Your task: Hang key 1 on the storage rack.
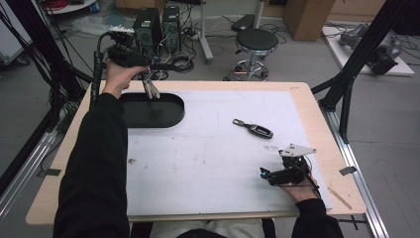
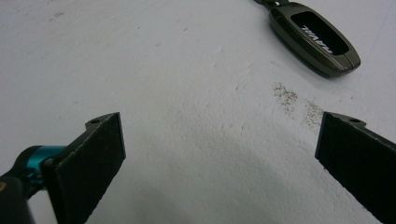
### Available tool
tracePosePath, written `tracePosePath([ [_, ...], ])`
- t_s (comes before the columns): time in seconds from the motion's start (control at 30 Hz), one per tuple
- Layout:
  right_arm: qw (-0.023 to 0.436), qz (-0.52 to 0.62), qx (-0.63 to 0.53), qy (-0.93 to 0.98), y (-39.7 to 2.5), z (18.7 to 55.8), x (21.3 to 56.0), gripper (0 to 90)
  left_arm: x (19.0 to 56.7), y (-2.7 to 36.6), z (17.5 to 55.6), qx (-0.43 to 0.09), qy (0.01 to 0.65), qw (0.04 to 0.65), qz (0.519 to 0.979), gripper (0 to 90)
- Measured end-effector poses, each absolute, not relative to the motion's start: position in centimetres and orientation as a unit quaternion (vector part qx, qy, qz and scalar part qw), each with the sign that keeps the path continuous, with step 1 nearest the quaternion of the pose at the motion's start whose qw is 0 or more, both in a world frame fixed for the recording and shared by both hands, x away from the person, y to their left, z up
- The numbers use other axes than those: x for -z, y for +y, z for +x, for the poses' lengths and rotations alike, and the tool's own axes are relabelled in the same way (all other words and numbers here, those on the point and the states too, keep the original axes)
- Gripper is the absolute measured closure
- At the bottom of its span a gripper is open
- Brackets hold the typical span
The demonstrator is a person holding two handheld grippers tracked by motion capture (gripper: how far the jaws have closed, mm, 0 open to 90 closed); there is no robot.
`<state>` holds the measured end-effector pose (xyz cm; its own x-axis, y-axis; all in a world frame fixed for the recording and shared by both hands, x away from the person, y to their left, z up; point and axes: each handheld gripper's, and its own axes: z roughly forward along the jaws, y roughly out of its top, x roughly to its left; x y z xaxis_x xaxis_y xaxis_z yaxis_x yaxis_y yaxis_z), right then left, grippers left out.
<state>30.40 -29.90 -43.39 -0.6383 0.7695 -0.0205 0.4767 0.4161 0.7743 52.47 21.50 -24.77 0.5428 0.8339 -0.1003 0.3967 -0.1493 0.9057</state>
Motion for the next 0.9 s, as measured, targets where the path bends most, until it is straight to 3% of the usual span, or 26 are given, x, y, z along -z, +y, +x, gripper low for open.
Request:
tracePosePath([
  [0.9,0.188,0.378,-0.382,0.822,-29.6,30.6,43.4,0.8,28.5,24.1,47.0,-0.187,0.410,0.481,0.752,1.7],
])
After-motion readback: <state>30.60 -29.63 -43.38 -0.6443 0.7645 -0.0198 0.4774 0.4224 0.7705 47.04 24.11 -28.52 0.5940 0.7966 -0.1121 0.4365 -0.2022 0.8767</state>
